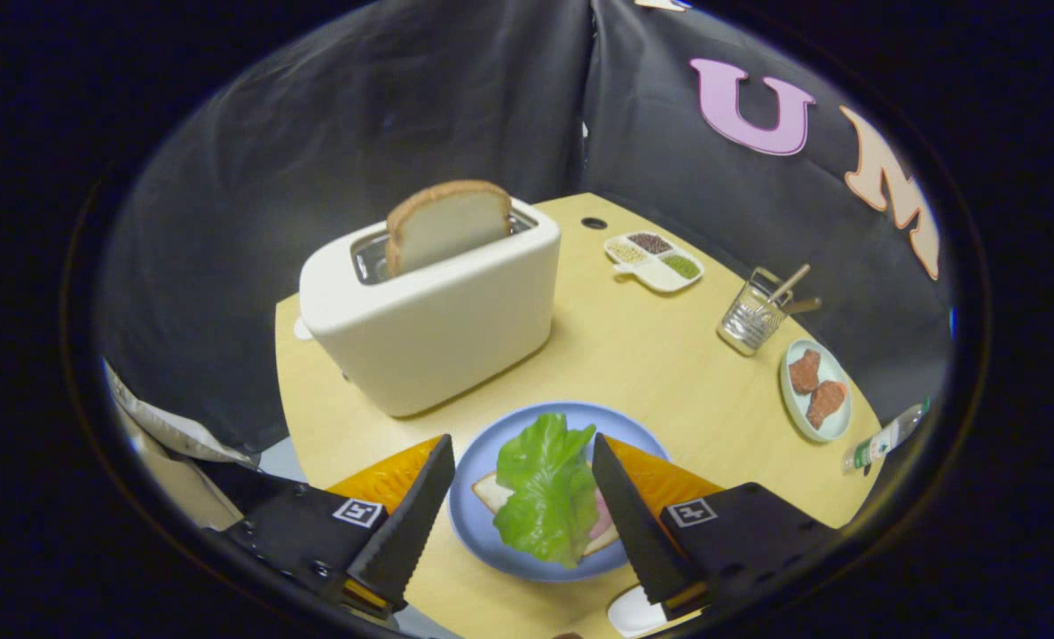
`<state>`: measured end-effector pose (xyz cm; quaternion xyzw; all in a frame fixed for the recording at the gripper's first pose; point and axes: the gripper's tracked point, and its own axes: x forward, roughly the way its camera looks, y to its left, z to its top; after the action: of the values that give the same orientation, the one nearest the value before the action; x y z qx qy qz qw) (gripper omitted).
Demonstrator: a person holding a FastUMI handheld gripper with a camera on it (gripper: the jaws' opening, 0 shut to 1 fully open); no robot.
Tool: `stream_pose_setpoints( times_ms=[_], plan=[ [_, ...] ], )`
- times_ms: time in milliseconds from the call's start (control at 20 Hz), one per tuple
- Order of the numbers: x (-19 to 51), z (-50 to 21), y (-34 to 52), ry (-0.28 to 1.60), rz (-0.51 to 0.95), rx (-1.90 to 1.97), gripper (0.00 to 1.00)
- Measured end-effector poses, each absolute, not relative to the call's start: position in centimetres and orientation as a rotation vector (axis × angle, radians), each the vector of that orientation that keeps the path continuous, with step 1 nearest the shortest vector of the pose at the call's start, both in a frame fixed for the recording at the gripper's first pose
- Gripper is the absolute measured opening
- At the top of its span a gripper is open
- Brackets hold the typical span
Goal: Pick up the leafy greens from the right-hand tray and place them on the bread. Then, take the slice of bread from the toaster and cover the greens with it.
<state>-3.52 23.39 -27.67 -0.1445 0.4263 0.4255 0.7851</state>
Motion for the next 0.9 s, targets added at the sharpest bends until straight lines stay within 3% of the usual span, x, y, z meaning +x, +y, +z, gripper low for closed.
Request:
stream_pose_setpoints(
  times_ms=[900],
  plan=[
    [-0.3, -18.4, 31.7, 0.922, 0.903, -0.116, 0.99]
  ],
)
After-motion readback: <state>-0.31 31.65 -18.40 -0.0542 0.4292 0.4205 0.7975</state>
